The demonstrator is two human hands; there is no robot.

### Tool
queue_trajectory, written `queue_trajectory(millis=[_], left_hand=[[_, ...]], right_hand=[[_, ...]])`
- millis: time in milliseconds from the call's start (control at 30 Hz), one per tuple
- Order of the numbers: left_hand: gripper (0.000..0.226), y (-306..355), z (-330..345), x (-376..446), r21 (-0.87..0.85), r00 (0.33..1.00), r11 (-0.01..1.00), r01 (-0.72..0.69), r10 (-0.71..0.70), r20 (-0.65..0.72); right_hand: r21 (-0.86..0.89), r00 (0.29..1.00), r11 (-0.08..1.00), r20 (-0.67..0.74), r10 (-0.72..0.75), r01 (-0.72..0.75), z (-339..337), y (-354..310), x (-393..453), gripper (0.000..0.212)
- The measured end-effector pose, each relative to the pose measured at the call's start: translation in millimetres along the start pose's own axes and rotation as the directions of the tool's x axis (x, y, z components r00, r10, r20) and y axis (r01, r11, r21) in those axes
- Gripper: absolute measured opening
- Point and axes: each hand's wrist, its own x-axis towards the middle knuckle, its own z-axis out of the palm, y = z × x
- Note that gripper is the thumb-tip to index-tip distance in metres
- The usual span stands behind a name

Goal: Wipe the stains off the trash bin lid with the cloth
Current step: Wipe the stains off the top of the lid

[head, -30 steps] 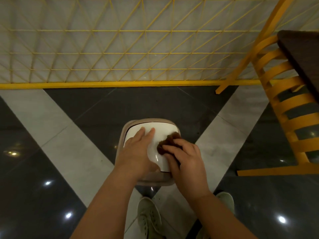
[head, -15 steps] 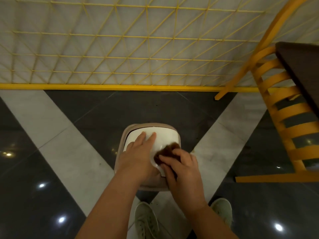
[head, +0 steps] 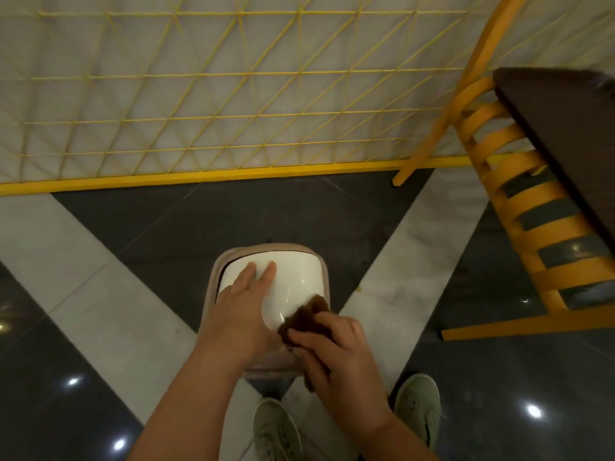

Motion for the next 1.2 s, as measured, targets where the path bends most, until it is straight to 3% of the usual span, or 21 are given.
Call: queue_trajectory(millis=[167,267,367,500,800,967,1067,1200], left_hand=[[0.116,-1,-3,0,-0.04,1.0,0.999,0.009,-0.008,0.03],[0.115,7,0,2,-0.074,1.0,0.997,0.017,-0.017,0.001],[0.118,7,3,7,-0.06,0.998,0.997,0.053,-0.055,-0.02],[0.115,6,2,2,0.072,0.994,0.993,0.088,-0.083,-0.076],[0.115,15,3,-2,0.116,0.986,0.986,0.123,-0.108,-0.124],[0.117,23,5,1,-0.001,0.977,0.987,0.162,-0.16,-0.14],[0.116,20,7,1,0.042,0.973,0.986,0.16,-0.15,-0.177],[0.117,19,6,2,0.05,0.973,0.987,0.156,-0.145,-0.18]], right_hand=[[0.029,0.97,0.97,-0.008,0.242,-0.242,4,41,-26,0.025],[0.167,0.921,0.916,-0.075,0.382,-0.366,5,30,-21,0.027],[0.295,0.902,0.877,-0.093,0.422,-0.38,11,7,-19,0.03],[0.333,0.91,0.876,-0.099,0.402,-0.35,13,-2,-15,0.028],[0.462,0.71,0.658,-0.083,0.699,-0.594,-6,29,-15,0.036],[0.534,0.832,0.704,-0.003,0.555,-0.468,9,-7,-3,0.032],[0.568,0.851,0.68,0.07,0.521,-0.463,27,-24,-1,0.032],[0.526,0.855,0.742,-0.053,0.515,-0.415,27,-8,20,0.027]])
